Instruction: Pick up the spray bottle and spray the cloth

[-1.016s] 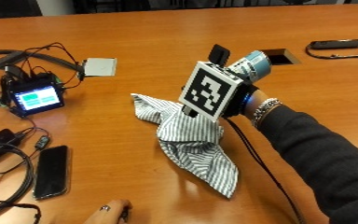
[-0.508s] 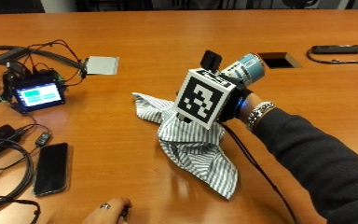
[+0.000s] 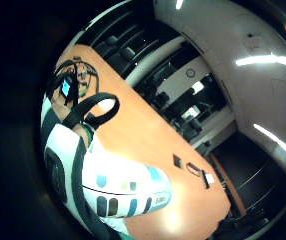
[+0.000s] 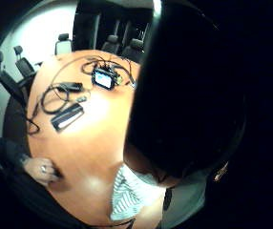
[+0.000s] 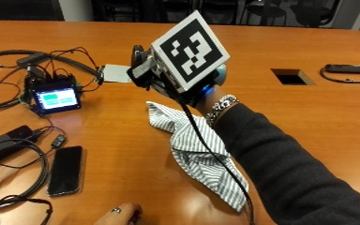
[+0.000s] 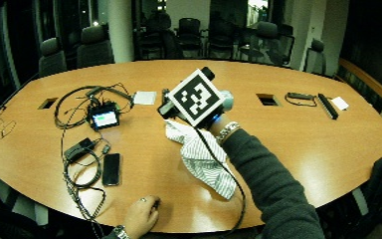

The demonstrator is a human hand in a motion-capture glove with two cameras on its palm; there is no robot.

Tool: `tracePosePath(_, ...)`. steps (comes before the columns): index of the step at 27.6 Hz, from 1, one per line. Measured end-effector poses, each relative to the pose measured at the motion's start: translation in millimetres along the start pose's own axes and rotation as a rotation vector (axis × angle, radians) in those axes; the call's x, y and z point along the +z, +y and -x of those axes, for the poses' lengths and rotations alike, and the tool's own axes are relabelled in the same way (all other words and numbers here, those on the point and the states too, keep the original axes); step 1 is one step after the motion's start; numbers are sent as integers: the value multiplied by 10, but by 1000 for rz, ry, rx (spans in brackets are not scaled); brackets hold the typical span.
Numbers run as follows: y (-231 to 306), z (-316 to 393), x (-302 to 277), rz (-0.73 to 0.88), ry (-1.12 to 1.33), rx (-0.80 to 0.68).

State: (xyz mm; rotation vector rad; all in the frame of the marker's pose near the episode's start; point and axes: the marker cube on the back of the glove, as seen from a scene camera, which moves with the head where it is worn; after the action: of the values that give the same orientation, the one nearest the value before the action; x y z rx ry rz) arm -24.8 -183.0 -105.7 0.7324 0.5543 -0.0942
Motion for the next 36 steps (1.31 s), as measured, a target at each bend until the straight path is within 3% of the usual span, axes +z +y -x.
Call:
tracePosePath(14,80,220,347,3,-688,551)
tracePosePath(23,459,264,931,28,-919,865)
tracePosePath(28,604,307,1130,31,-952,937)
tracePosePath(36,524,211,993,-59,-913,900)
